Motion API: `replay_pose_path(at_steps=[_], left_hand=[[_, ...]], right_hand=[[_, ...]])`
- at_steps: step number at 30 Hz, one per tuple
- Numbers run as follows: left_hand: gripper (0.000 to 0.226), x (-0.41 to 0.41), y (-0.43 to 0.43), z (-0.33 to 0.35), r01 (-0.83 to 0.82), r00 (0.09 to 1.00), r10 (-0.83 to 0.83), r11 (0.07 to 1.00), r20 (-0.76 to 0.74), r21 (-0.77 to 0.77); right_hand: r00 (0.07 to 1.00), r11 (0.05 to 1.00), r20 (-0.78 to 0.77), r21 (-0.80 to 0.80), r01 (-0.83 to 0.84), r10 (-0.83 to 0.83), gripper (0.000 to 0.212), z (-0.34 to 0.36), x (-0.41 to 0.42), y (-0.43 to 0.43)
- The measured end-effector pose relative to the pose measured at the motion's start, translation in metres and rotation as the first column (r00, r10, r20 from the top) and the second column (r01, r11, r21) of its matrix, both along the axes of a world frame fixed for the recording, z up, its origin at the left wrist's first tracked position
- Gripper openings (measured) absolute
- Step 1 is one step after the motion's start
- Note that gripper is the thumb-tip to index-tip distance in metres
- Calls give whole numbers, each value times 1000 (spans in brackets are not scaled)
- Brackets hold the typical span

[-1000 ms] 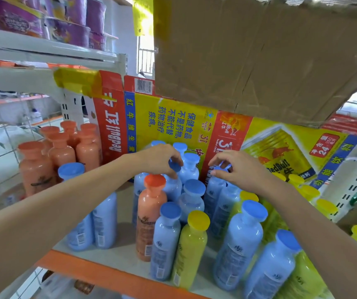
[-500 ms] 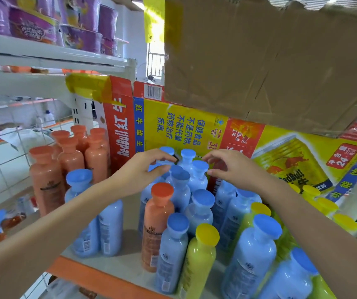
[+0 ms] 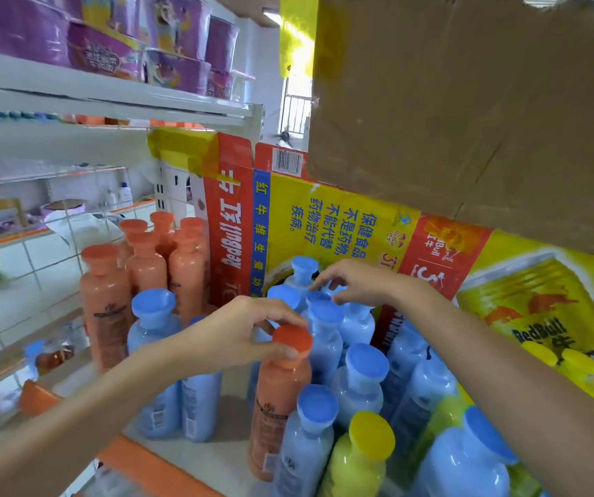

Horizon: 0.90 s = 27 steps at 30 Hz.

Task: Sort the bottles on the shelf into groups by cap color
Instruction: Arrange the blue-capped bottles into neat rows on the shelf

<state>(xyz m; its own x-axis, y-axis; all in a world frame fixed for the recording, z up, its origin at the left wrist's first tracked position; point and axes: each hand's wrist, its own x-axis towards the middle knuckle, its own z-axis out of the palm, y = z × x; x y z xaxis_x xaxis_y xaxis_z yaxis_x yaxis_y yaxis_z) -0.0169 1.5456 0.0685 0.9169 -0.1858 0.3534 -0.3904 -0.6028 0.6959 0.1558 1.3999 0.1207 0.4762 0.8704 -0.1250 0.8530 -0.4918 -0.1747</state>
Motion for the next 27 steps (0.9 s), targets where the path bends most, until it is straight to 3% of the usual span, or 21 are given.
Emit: replay_pose_path(at_steps=[5,11,17,27], left_hand=[[41,3,-2,-3,-7,1000,8,1000,-28,24],[37,5,-4,-9,-51,997,47,997,-56,-59],[41,1,-5,-11,-65,996,59,993,-67,-95],[40,-3,-4,-13,-56,998,54,989,-20,-139]], right_hand=[[996,992,16,-94,-81,82,44,-13,6,17],[994,994,-6,5,-105,105,33,-17,9,17],[998,994,4,91,-55,55,38,-10,11,13],[999,917,-33,400,6,8,37,40,-4,-5]])
